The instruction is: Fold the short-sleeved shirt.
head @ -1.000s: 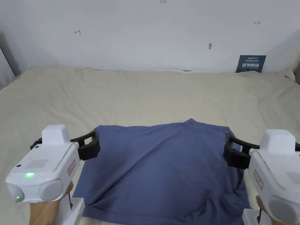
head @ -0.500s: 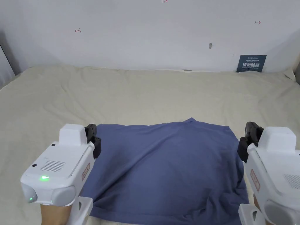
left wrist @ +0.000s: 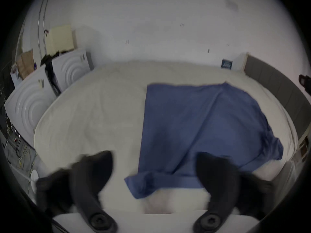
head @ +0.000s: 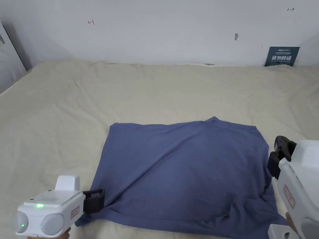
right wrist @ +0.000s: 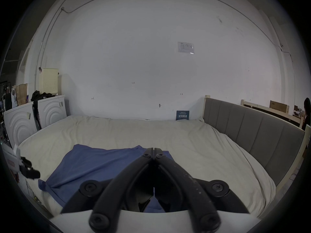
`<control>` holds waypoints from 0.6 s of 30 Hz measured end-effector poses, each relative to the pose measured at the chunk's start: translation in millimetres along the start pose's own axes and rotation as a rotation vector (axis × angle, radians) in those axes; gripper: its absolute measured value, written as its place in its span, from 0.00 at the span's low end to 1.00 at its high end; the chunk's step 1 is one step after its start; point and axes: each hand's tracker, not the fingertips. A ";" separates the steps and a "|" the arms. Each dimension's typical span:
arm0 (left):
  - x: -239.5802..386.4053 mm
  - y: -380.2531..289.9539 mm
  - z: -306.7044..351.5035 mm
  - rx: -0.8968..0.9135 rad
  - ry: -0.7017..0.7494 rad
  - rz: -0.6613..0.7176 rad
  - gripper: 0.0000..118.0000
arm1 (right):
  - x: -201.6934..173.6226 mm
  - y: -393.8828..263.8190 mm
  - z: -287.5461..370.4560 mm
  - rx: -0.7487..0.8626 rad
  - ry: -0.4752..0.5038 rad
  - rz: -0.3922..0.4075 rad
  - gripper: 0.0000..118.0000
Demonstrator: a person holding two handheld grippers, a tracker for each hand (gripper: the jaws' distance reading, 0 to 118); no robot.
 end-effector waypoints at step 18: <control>-14.2 -34.2 -45.9 -0.146 -0.029 0.113 0.04 | 26.8 -57.3 -5.5 -0.295 -0.034 -0.108 0.05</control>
